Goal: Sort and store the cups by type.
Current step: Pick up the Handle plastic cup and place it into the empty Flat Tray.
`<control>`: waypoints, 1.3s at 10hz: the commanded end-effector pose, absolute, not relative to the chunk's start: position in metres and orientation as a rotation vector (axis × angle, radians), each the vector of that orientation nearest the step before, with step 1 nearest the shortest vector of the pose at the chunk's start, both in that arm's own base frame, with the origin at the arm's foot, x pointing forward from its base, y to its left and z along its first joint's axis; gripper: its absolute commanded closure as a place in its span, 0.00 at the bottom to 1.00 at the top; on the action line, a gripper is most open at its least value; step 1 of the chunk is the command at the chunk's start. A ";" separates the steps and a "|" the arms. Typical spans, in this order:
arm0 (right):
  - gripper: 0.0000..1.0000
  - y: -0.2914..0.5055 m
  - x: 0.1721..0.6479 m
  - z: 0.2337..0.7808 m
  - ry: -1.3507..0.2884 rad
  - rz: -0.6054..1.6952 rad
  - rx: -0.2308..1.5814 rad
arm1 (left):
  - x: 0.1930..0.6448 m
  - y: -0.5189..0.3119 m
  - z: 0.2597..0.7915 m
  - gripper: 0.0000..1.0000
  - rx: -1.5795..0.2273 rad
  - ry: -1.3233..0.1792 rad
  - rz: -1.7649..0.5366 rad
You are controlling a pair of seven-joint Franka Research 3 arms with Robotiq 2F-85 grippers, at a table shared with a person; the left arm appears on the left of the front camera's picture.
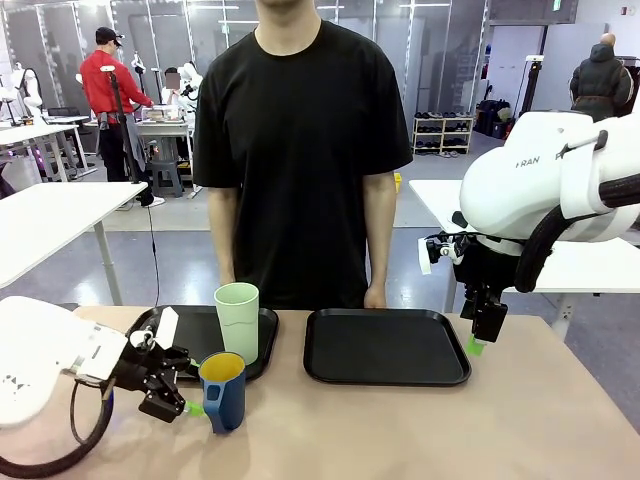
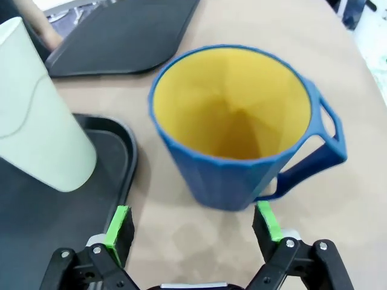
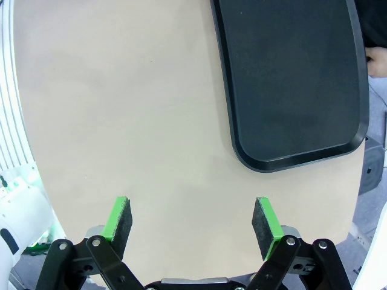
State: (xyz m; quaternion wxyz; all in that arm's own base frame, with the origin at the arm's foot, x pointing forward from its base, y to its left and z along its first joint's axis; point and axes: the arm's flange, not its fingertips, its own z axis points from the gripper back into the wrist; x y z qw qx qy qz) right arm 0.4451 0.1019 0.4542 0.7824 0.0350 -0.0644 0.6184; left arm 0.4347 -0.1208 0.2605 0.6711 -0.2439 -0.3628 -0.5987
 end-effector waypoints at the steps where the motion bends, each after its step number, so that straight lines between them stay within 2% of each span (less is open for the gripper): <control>1: 0.00 0.101 0.445 0.455 -0.143 1.338 0.067 | 0.383 -0.099 0.289 0.00 -0.435 -0.704 -1.367; 5: 0.00 0.101 0.445 0.455 -0.143 1.338 0.067 | 0.362 -0.060 0.335 0.00 -0.208 -0.631 -1.368; 8: 0.00 0.101 0.445 0.455 -0.143 1.338 0.067 | 0.343 -0.020 0.359 0.00 -0.032 -0.406 -1.416; 11: 0.00 0.101 0.445 0.455 -0.143 1.338 0.067 | 0.329 0.005 0.373 0.00 0.042 -0.251 -1.431; 12: 0.00 0.101 0.445 0.455 -0.143 1.338 0.067 | 0.413 0.000 0.360 0.00 0.016 -0.345 -1.414; 13: 0.00 0.101 0.445 0.455 -0.143 1.338 0.067 | 0.413 0.000 0.360 0.00 0.016 -0.345 -1.414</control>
